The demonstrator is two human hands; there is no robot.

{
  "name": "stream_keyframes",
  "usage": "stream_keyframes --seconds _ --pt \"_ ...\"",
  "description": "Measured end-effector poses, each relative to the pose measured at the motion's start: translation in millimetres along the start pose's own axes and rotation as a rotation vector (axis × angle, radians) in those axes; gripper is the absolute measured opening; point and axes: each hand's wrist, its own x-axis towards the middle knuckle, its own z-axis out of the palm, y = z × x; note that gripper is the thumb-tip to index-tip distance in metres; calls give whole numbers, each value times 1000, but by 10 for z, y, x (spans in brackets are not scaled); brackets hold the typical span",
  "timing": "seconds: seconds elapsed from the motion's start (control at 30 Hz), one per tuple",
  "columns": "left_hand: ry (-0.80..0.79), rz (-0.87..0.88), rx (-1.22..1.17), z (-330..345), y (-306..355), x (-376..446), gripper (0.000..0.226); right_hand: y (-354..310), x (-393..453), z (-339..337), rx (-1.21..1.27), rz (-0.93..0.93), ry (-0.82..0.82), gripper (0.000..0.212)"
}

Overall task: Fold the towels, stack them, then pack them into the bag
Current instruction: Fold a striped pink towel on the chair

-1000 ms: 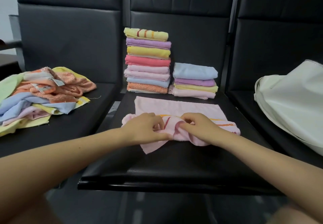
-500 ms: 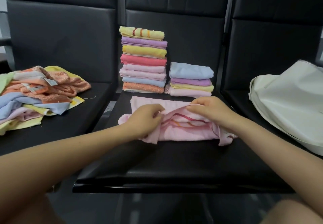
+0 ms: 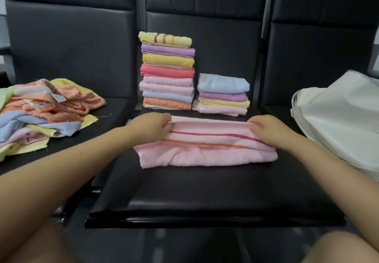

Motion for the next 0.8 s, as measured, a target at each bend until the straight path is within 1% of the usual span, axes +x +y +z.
stream_keyframes --seconds 0.07,0.1,0.2,0.27,0.33,0.37,0.47,0.53,0.63,0.73,0.8 --pt "-35 4 63 22 -101 19 23 120 61 63 -9 94 -39 24" --pt "-54 -15 64 39 -151 33 23 183 89 94 -3 125 -57 19" --pt "-109 -97 -26 121 -259 71 29 295 148 163 62 159 -63 8" --pt "-103 -133 -123 176 -301 102 33 316 191 183 90 168 -36 10" --pt "-32 -156 -230 198 -333 139 38 311 250 194 95 169 19 27" --pt "16 -172 -294 193 -344 161 41 312 294 202 108 173 55 30" --pt "159 -290 -483 177 -407 269 41 309 437 229 240 195 164 19" --pt "246 -351 -542 175 -446 363 38 301 541 244 332 194 230 16" --pt "347 -349 -478 198 -465 528 44 280 715 283 371 185 301 21" --pt "393 -345 -344 269 -474 710 45 294 881 378 328 229 372 22" --pt "403 -369 -297 344 -474 825 42 337 948 465 281 266 378 24"
